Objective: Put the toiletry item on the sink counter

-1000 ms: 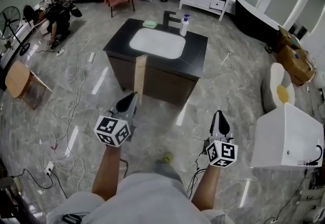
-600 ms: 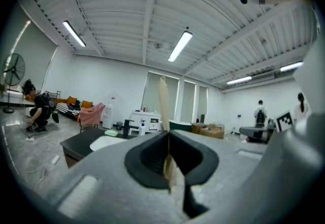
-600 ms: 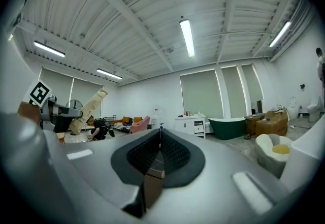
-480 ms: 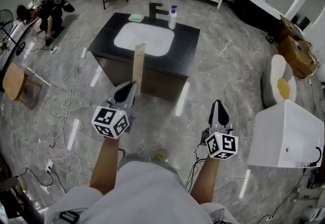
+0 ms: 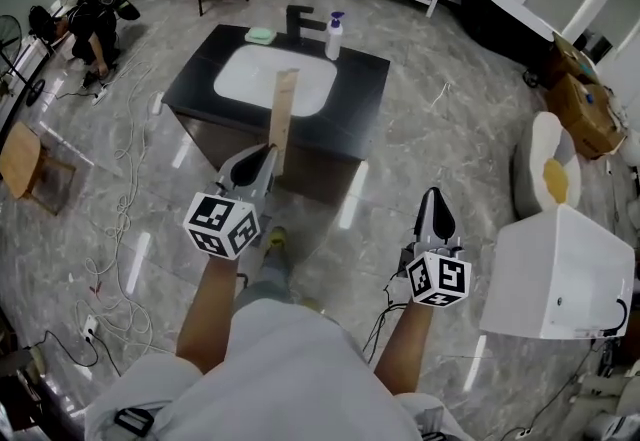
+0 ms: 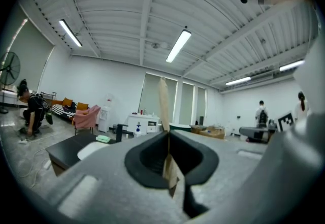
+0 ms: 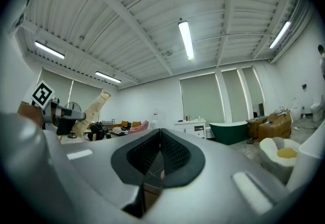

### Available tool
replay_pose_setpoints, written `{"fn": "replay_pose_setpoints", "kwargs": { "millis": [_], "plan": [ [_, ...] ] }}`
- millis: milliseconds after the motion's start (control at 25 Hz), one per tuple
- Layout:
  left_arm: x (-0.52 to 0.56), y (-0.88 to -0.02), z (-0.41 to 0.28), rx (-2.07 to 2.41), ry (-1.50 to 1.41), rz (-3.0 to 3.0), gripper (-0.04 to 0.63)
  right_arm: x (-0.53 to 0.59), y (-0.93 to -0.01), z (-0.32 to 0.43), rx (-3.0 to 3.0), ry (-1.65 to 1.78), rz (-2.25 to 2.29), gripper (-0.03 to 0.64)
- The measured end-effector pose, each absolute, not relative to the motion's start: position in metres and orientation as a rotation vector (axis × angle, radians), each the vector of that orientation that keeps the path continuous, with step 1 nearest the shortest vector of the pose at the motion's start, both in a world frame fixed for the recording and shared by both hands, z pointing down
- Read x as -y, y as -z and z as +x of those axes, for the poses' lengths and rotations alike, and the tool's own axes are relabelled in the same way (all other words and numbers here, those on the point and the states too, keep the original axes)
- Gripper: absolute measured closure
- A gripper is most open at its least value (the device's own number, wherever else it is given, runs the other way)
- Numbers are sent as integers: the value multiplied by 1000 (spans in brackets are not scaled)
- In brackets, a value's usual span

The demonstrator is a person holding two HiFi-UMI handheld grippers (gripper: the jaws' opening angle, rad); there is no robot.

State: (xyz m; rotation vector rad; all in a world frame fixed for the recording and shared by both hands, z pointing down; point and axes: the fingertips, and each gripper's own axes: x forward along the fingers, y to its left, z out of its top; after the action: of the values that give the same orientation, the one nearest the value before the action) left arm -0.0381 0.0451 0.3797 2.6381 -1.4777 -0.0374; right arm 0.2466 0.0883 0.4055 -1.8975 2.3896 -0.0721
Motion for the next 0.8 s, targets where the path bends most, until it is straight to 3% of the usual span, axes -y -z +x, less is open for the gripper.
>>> {"fn": "replay_pose_setpoints", "kwargs": {
  "millis": [800],
  "plan": [
    [254,-412,-28,1235,5,2638,592,173,-410,238,-2323,117,-2069,614]
  ]
}}
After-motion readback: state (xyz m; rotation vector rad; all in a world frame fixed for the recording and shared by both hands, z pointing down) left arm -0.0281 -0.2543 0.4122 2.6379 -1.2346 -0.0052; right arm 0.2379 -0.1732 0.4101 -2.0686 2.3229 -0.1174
